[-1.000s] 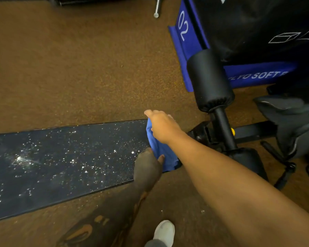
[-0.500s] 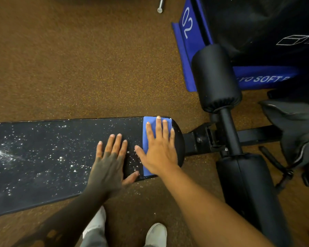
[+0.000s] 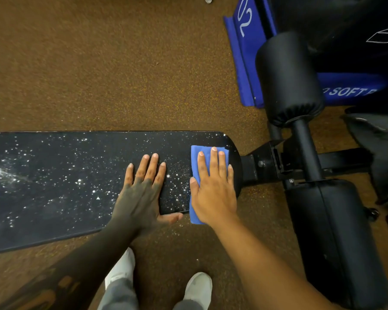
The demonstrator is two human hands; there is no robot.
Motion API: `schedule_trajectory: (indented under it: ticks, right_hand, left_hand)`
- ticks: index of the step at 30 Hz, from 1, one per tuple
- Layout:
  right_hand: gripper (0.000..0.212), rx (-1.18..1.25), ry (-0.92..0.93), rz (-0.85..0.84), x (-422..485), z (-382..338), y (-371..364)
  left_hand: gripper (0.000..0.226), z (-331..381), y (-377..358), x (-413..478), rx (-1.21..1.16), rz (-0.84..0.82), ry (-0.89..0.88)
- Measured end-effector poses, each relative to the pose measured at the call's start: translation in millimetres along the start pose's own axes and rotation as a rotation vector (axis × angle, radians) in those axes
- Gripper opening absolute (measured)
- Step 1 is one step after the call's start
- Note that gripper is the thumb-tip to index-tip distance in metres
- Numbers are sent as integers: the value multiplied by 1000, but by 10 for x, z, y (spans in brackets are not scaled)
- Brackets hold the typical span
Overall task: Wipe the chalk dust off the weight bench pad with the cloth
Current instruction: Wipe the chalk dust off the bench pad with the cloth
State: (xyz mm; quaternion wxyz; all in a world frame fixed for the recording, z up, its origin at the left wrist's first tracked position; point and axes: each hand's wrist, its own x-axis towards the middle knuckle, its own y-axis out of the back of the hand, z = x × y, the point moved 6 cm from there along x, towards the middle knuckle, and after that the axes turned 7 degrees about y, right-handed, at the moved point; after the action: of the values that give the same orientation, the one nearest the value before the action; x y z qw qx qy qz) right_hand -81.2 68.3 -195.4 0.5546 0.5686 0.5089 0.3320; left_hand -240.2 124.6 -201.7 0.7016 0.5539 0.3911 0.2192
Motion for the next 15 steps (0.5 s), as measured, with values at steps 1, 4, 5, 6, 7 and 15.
schedule_trajectory:
  ticks: [1, 4, 5, 6, 7, 15]
  right_hand:
    - [68, -4, -7, -6, -11, -6, -6]
    - [64, 5, -15, -21, 160, -4, 15]
    - [63, 9, -22, -13, 271, 16, 36]
    - [63, 14, -31, -2, 398, 44, 65]
    - [62, 18, -41, 4, 521, 74, 99]
    - [62, 46, 6, -27, 364, 170, 130]
  left_hand:
    - [131, -10, -6, -2, 4, -1, 3]
    - [131, -10, -8, -3, 5, -6, 2]
    - [132, -11, -7, -1, 3, -3, 3]
    - [132, -13, -1, 0, 2, 0, 5]
    - [132, -14, 0, 1, 2, -2, 4]
    - [132, -26, -1, -7, 1, -10, -5]
